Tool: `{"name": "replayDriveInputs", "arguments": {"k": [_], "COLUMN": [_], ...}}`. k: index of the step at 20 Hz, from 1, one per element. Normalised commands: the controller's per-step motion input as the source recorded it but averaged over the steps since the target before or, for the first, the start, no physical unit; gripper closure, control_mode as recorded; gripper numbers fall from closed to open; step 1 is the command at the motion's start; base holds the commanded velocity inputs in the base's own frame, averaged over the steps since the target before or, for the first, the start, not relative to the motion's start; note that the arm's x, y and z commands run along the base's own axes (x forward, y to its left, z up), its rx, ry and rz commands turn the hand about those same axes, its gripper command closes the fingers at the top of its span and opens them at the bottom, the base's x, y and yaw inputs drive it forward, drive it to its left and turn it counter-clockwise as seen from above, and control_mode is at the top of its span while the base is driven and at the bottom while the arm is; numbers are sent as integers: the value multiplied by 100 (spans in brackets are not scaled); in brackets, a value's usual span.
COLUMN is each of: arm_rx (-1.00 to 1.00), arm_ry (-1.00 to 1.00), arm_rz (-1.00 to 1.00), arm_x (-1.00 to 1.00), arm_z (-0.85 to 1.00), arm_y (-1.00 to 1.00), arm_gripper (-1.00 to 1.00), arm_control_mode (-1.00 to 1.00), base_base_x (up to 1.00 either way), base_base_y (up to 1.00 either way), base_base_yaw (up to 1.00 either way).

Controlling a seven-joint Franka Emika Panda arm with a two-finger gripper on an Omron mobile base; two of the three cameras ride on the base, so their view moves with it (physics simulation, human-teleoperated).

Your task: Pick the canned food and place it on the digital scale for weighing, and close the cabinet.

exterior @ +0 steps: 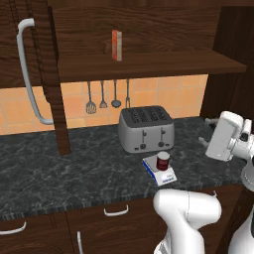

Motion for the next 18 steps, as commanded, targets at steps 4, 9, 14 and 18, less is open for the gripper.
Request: {"name": "replayDriveInputs", "arguments": {"k": [4, 9, 14, 18], "arm_rx": [-37, -31, -26, 0], "arm_ry": [-44, -44, -37, -9], "arm_rz": [-32, -33, -36, -28], "arm_x": [-59, -41, -44, -34], "arm_z": [1, 0, 3, 9], "arm_y": [-13, -10, 0, -24], "arm_gripper": [-100, -100, -100, -100], "arm_control_mode": [-100, -100, -100, -100], "base_base_x": [0, 0, 0, 0], "base_base_y": [0, 0, 0, 0], "base_base_yaw": [0, 0, 0, 0]}}
